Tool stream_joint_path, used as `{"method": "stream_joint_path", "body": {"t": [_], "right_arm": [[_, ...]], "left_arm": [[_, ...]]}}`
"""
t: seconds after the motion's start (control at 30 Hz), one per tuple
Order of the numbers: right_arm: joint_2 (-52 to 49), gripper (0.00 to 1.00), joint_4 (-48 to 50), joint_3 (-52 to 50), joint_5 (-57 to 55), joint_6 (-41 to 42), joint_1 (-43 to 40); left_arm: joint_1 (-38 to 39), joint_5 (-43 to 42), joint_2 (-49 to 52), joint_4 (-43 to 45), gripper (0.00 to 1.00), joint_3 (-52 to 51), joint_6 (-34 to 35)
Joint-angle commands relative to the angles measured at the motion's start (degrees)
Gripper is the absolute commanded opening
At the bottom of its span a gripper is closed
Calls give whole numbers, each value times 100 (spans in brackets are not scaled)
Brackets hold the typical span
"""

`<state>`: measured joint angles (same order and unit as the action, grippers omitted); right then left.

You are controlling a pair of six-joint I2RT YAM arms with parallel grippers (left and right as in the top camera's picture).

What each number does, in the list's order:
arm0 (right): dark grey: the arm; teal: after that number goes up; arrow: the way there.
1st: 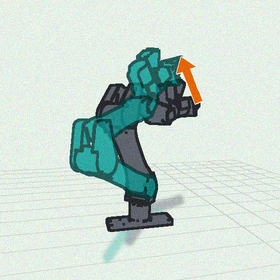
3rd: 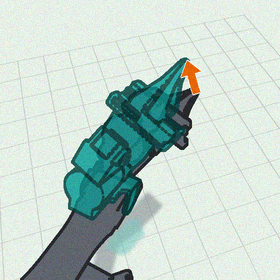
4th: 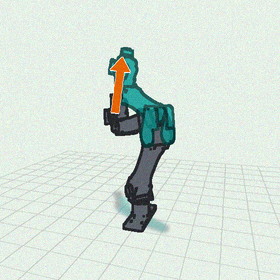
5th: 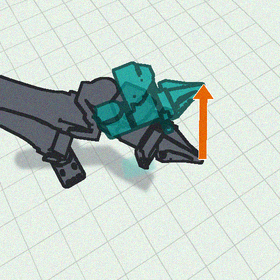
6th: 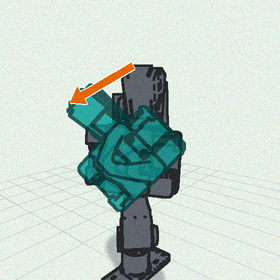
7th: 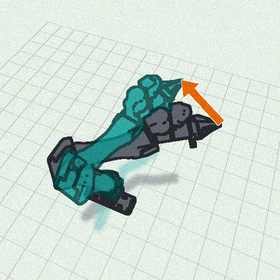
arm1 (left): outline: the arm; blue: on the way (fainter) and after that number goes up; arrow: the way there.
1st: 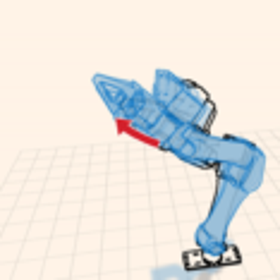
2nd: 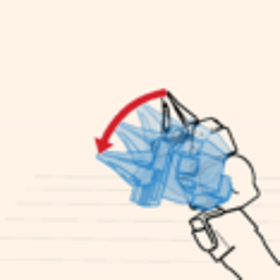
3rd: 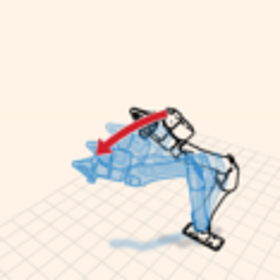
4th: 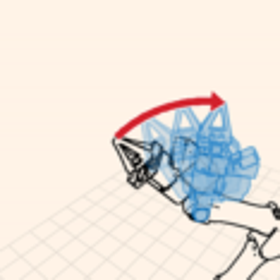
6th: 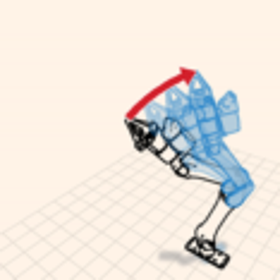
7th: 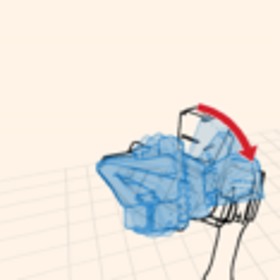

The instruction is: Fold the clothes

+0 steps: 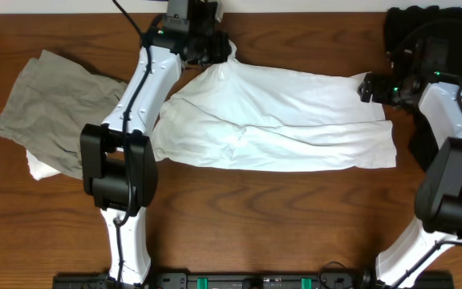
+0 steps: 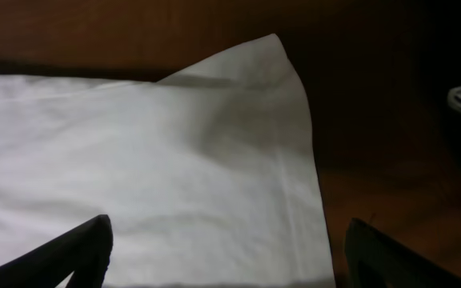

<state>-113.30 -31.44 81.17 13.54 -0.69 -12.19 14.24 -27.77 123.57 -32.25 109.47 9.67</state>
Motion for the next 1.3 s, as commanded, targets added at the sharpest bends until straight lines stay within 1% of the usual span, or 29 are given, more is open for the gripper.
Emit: {"method": "stream_joint_path", "body": {"t": [0.0, 0.23, 0.57, 0.73, 0.87, 0.93, 1.1, 1.17, 1.23, 1.27], "right_arm": [[-221, 92, 186, 42, 116, -11, 107], [-669, 95, 990, 42, 258, 85, 107], [-1257, 94, 1921, 42, 343, 240, 118], [-1370, 91, 2312, 42, 389, 389, 153], [-1375, 85, 2476, 42, 387, 404, 208], [-1375, 80, 2522, 42, 387, 496, 245], [-1375, 59, 2522, 42, 358, 542, 319], [-1375, 47, 2509, 42, 179, 673, 328], [-1375, 27, 2468, 42, -57, 831, 321], [-1375, 20, 2435, 42, -188, 894, 313]], "left_arm": [[103, 433, 31, -81, 6, 15, -236], [133, 450, 31, -96, 6, 15, -256], [133, 450, 31, -151, 6, 15, -256], [133, 452, 31, -219, 6, 15, -256], [133, 452, 31, -260, 6, 15, -256], [133, 452, 31, -306, 6, 15, -256], [133, 455, 31, -372, 6, 15, -256], [133, 455, 31, -372, 6, 15, -256], [133, 455, 31, -374, 6, 15, -256], [133, 455, 31, -374, 6, 15, -256]]}}
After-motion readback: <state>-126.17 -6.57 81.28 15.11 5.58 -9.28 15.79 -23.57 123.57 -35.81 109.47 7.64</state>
